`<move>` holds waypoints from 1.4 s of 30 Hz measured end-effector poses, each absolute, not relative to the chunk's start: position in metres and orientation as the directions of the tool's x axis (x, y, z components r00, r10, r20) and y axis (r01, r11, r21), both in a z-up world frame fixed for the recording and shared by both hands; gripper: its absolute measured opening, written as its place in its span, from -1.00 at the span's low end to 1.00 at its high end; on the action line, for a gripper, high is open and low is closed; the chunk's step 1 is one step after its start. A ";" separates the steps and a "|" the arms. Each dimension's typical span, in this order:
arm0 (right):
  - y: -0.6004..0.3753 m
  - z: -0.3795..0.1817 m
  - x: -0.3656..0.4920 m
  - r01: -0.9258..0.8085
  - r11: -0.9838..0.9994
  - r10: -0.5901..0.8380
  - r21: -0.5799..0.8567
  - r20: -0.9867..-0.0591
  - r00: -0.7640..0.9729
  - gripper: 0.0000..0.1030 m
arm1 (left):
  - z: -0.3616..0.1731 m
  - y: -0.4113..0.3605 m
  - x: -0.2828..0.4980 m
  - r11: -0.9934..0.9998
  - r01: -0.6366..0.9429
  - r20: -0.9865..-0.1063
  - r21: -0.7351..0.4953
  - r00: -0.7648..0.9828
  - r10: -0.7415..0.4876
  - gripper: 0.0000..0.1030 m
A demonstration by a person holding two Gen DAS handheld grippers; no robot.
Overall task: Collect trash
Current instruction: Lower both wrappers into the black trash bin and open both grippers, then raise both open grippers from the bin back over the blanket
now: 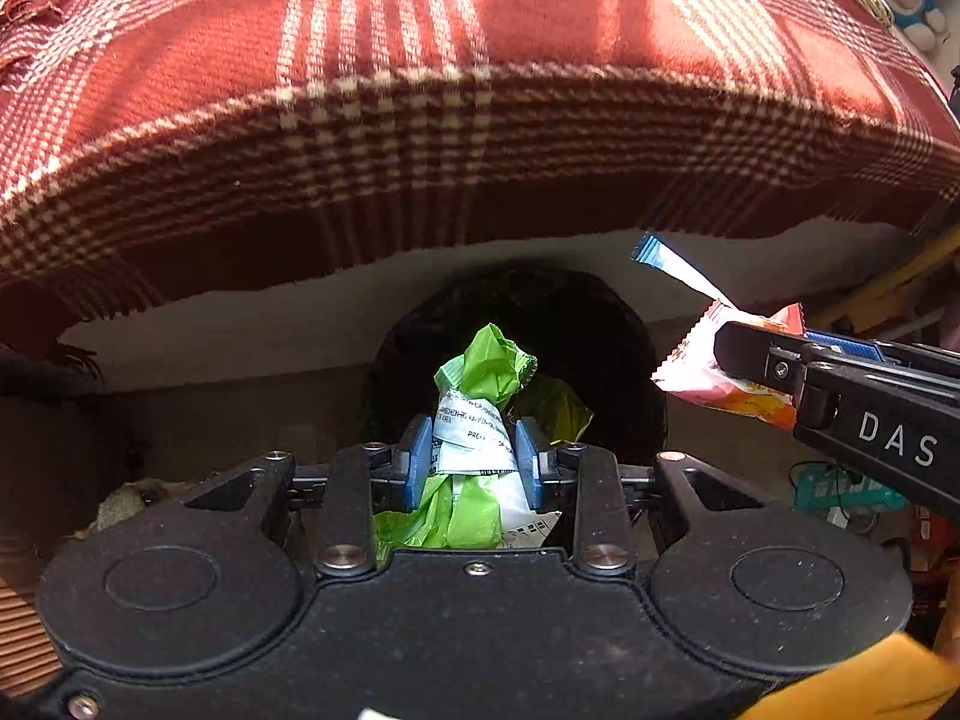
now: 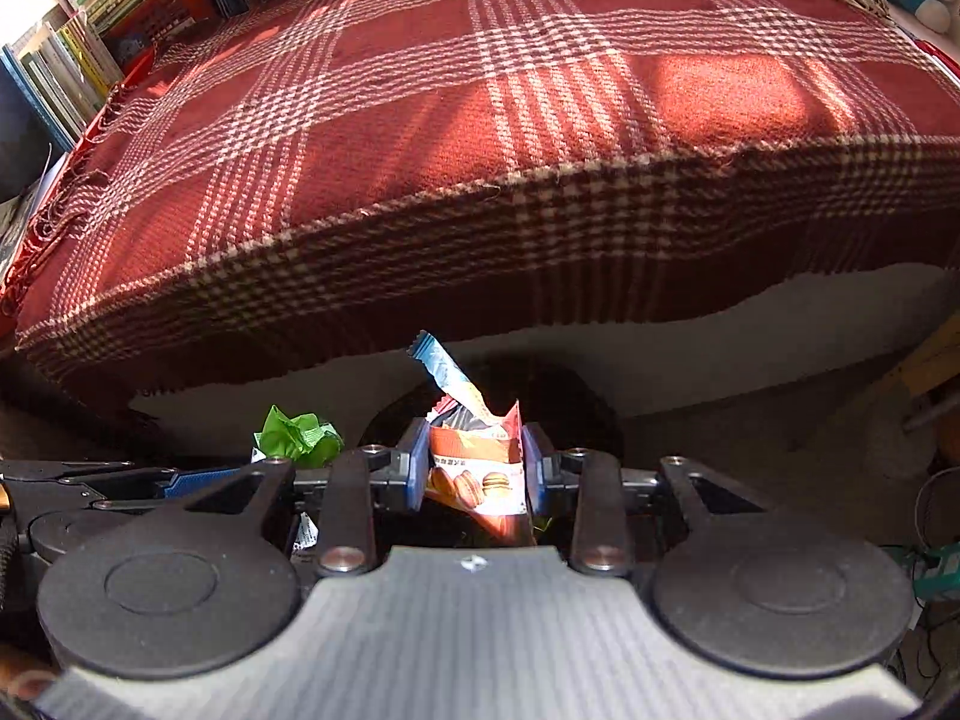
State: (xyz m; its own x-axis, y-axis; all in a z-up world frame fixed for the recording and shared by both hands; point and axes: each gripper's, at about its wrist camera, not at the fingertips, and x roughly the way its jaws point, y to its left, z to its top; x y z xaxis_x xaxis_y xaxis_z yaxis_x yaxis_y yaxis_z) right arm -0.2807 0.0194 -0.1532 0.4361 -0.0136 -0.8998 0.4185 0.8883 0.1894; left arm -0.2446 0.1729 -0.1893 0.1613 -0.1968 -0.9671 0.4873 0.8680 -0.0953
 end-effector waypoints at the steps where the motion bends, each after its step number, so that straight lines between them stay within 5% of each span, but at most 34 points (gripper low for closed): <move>1: 0.021 -0.162 -0.281 0.418 0.890 -0.014 0.183 -0.904 0.426 -0.28 | -0.200 0.173 -0.245 0.866 0.490 -0.970 -0.097 0.149 -0.192 -0.45; 13: 0.014 -0.258 -0.279 0.428 0.889 0.022 0.164 -0.948 0.317 -0.24 | -0.318 0.163 -0.247 0.845 0.528 -0.993 -0.085 0.028 -0.118 -0.44; 24: 0.017 -0.298 -0.279 0.439 0.883 0.048 0.170 -0.960 0.274 -0.11 | -0.366 0.159 -0.245 0.829 0.557 -0.998 -0.047 0.004 -0.060 -0.43; 27: 0.019 -0.301 -0.274 0.435 0.884 0.056 0.174 -0.961 0.270 0.26 | -0.368 0.157 -0.245 0.821 0.570 -0.999 -0.028 0.016 -0.046 -0.20; 34: 0.018 -0.301 -0.267 0.444 0.878 0.062 0.180 -0.962 0.266 0.31 | -0.365 0.156 -0.242 0.816 0.577 -0.999 0.000 0.038 -0.028 0.30; 42: 0.017 -0.280 -0.262 0.450 0.875 0.045 0.178 -0.956 0.290 0.36 | -0.340 0.154 -0.235 0.814 0.581 -0.996 0.007 0.073 -0.044 0.34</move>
